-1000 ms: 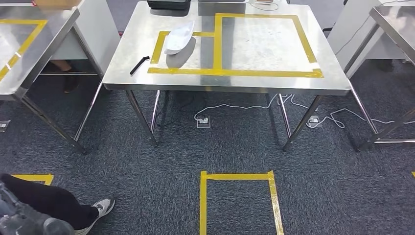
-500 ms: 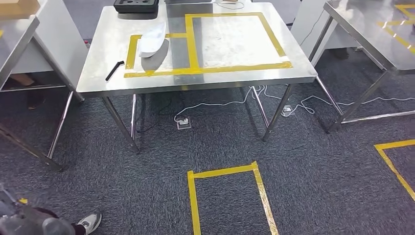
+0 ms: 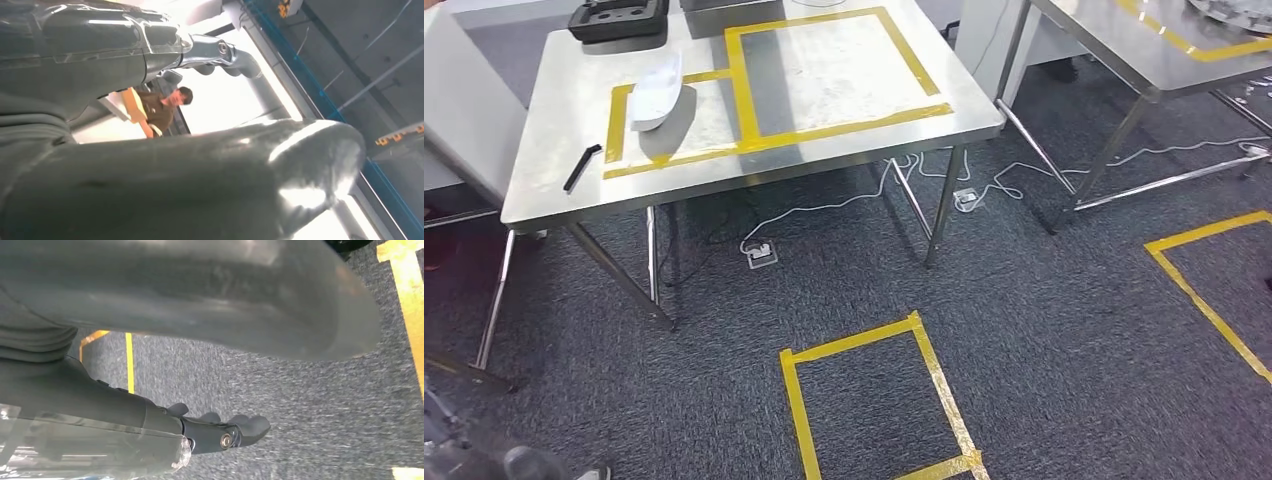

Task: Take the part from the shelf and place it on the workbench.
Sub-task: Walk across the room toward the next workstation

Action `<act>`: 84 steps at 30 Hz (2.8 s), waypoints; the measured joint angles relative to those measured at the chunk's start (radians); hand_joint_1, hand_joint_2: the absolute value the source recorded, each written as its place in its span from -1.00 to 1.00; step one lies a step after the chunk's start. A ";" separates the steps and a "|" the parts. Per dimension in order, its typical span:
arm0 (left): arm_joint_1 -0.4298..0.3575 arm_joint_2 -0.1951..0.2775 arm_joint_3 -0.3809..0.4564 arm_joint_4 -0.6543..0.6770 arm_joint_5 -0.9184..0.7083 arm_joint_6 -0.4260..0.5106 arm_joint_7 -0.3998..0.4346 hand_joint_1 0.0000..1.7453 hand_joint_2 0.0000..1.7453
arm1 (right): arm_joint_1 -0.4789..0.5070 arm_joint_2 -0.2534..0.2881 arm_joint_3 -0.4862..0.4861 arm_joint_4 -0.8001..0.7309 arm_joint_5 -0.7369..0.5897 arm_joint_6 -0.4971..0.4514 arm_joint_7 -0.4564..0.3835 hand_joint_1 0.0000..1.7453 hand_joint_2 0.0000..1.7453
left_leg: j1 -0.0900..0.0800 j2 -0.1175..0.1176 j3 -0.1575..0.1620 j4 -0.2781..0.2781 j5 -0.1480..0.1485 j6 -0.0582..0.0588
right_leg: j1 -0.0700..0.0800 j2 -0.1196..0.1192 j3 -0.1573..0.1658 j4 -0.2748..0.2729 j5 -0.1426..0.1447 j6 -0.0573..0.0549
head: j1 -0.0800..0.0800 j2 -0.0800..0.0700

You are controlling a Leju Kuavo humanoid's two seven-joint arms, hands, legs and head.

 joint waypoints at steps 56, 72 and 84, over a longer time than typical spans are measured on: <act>-0.329 0.161 0.238 1.446 1.645 -0.012 0.249 -1.00 -1.00 | -0.009 0.007 -0.002 -0.003 0.000 0.027 0.052 -1.00 -1.00 | -0.006 0.099 0.087 -0.220 0.123 0.014 | 0.012 -0.045 -0.037 0.027 -0.009 0.003 | 0.001 0.000; -0.381 0.152 -0.256 1.739 1.371 -0.279 0.767 -1.00 -1.00 | -0.002 0.014 -0.008 -0.005 0.000 0.034 0.056 -1.00 -1.00 | 0.009 -0.037 0.050 -0.190 0.136 0.024 | -0.006 0.094 -0.044 0.060 -0.032 0.032 | -0.044 0.000; -0.394 0.158 -0.458 1.783 1.332 -0.307 0.777 -1.00 -1.00 | -0.001 0.008 -0.029 -0.005 0.000 0.009 0.058 -1.00 -1.00 | -0.011 0.090 0.069 -0.194 0.117 0.033 | 0.016 -0.064 -0.047 0.061 -0.027 0.007 | -0.006 0.000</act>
